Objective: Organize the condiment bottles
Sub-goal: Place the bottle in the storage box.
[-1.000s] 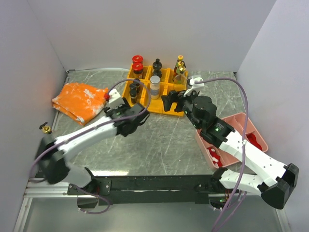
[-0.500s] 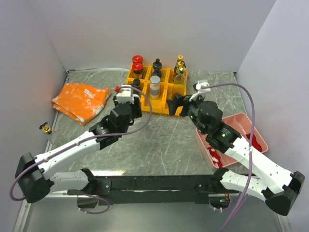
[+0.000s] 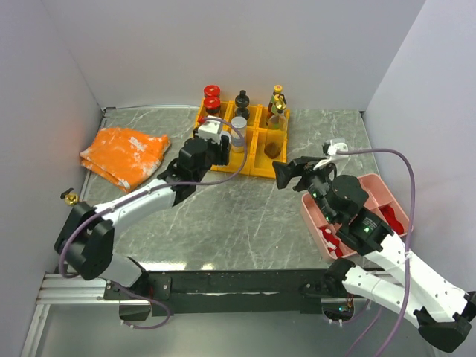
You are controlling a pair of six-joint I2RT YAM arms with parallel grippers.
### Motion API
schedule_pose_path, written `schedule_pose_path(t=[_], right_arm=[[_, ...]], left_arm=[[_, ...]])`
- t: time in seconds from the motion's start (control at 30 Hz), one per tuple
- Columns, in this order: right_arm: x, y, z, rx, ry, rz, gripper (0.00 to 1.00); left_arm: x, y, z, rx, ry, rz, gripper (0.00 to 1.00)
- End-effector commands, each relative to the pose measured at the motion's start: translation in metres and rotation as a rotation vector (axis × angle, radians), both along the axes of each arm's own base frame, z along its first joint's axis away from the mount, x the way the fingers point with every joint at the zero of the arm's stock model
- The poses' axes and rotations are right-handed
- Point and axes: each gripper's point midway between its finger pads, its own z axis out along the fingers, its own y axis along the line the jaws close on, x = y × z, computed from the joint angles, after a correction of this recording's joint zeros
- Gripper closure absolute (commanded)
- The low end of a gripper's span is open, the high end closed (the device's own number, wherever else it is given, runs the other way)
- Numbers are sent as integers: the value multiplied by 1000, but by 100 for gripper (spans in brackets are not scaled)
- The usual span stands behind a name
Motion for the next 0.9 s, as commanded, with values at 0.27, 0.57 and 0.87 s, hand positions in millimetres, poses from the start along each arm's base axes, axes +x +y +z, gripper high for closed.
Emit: schedule_pose_path(t=[0.27, 0.57, 0.87], right_arm=[[-3, -10, 13, 47, -59, -32, 0], [0, -12, 11, 32, -59, -50, 0], [1, -12, 9, 24, -55, -50, 0]], left_arm=[[48, -48, 55, -189, -210, -173, 99], [72, -54, 16, -191, -152, -185, 99], [84, -58, -18, -194, -105, -192, 65]])
